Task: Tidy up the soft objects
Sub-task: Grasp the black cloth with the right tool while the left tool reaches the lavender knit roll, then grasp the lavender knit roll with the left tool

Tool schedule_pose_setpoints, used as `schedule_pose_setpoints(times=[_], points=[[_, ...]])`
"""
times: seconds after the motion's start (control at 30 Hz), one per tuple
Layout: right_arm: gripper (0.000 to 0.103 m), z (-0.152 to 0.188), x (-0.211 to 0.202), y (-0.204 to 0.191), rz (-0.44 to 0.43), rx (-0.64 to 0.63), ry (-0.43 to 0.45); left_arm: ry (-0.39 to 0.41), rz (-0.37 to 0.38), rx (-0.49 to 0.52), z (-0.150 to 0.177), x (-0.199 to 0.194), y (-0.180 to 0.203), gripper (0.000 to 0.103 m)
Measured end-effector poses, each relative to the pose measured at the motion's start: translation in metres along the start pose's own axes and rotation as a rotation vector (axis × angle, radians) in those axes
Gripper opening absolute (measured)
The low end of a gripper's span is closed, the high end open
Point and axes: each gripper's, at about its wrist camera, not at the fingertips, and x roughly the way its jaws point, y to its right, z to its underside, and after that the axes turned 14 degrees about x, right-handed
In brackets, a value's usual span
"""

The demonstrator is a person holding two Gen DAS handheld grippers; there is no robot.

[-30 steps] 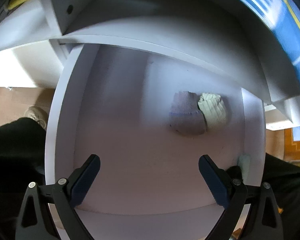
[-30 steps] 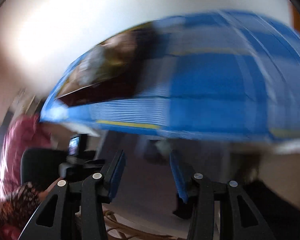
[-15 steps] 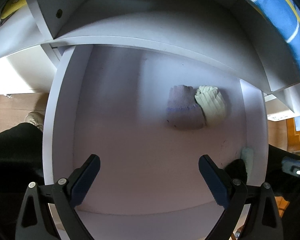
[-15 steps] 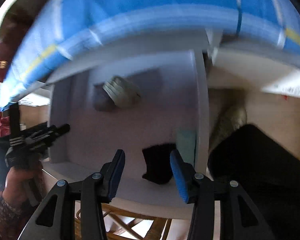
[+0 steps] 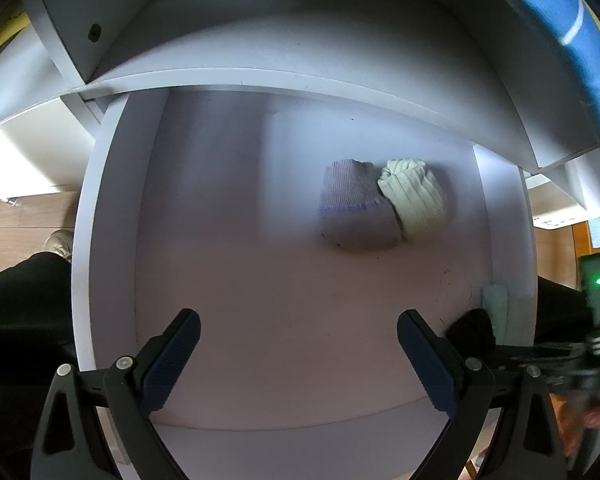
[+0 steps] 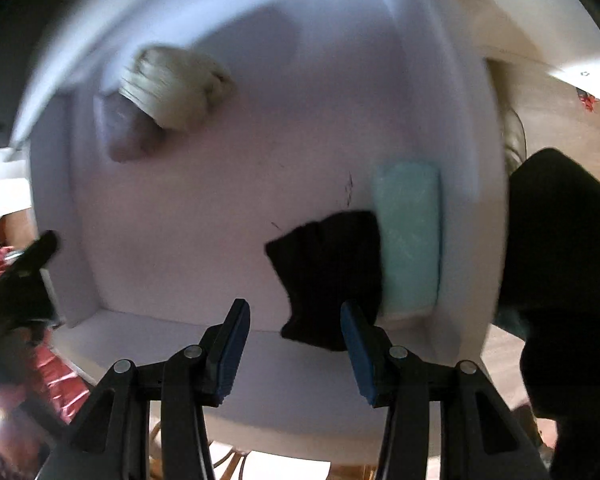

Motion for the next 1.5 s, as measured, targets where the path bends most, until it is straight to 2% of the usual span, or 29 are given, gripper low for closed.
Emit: schedule_pose_setpoints(times=[0.1,0.33,0.53,0.67,0.8,1.0,1.13,1.23,1.4,1.5], points=[[0.055,0.001,0.011,-0.009,0.065,-0.033,0.009,0.004,0.006,-0.01,-0.001,0.0,-0.001,0.099],[0.059,0.008,0.027,-0.027,0.206,-0.131,0.045,0.003,0.036,-0.063,-0.007,0.008,0.004,0.1],[0.057,0.016,0.029,-0.024,0.201,-0.104,0.055,-0.014,0.006,-0.036,-0.028,0.039,0.018,0.1],[0.057,0.012,0.037,-0.013,0.214,-0.058,0.027,-0.008,0.026,-0.032,-0.046,0.055,0.026,0.1],[0.057,0.011,0.044,-0.018,0.228,-0.06,0.015,-0.023,0.015,0.011,-0.058,0.073,0.035,0.1],[0.051,0.009,0.048,-0.014,0.191,-0.031,0.005,-0.015,0.022,0.013,-0.067,0.088,0.038,0.1],[0.046,-0.003,0.037,-0.006,0.102,0.031,0.034,-0.008,0.039,0.011,-0.062,0.091,0.035,0.1],[0.045,-0.006,0.03,-0.004,0.065,0.057,0.058,-0.002,0.038,0.018,-0.06,0.092,0.034,0.1],[0.045,-0.013,0.033,0.008,0.051,0.073,0.036,0.016,0.07,0.039,-0.062,0.091,0.04,0.1],[0.044,-0.021,0.03,0.009,0.05,0.081,0.04,0.009,0.074,0.079,-0.065,0.092,0.046,0.09]])
